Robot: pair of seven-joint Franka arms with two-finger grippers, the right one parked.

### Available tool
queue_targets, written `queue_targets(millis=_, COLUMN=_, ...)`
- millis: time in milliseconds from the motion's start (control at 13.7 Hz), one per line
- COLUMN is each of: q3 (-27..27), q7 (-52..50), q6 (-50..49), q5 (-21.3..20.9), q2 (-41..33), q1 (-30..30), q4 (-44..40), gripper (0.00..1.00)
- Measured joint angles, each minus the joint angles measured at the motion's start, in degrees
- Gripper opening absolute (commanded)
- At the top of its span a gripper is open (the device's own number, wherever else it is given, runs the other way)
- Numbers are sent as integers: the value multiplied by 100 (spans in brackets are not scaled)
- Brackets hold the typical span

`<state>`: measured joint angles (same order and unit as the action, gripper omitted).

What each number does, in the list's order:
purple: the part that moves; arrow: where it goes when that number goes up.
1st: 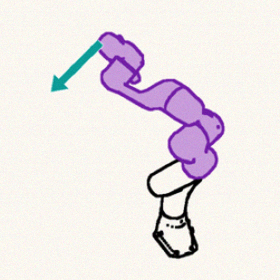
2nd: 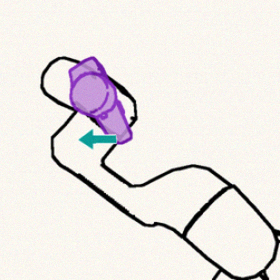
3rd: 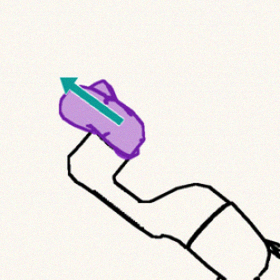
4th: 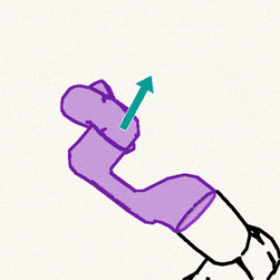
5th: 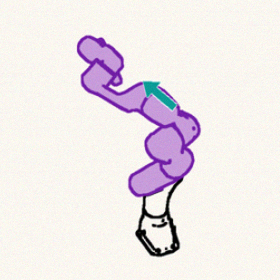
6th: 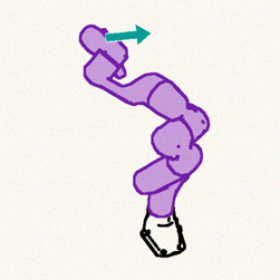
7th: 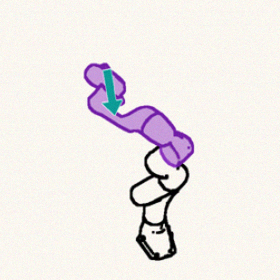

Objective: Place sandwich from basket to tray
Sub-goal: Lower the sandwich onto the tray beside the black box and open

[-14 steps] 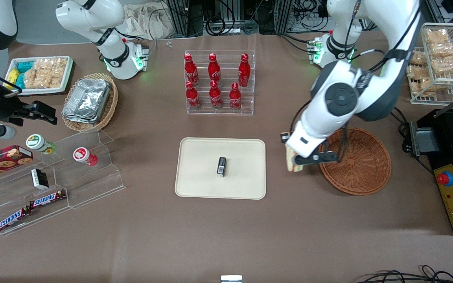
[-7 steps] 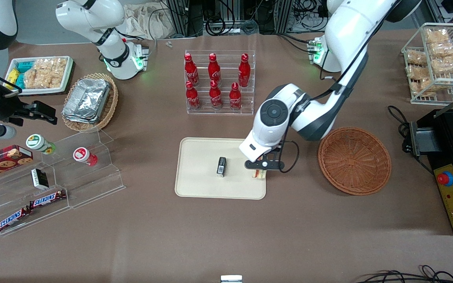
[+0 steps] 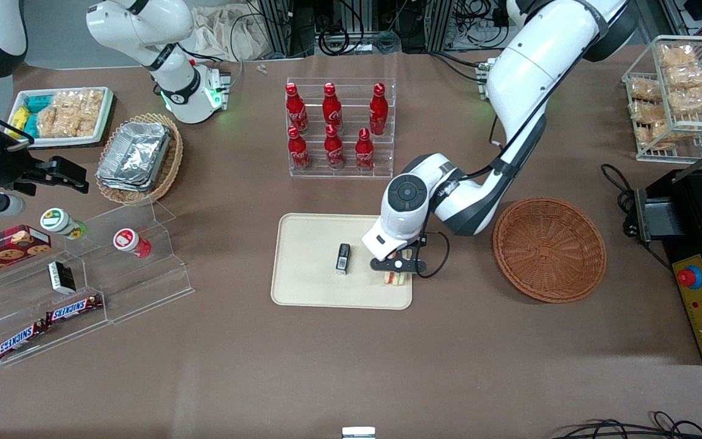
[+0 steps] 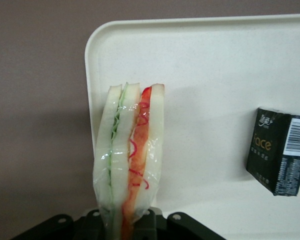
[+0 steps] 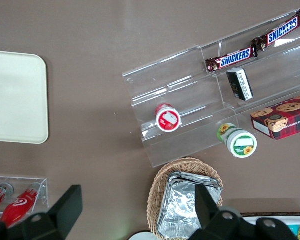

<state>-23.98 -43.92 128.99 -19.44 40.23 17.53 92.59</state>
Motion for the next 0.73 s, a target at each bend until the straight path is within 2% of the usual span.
queue_targets(millis=73, q3=0, q7=-2, q6=39, q5=-3, q2=23, q1=0, q4=-1, gripper=100)
queue_targets(millis=438, q3=7, q7=-204, q6=61, q5=-11, q2=-22, q1=-15, q4=-175, gripper=100)
queue_targets(millis=729, q3=52, q7=-403, q6=-218, q5=-27, q2=-568, q1=-187, q4=-337, gripper=100)
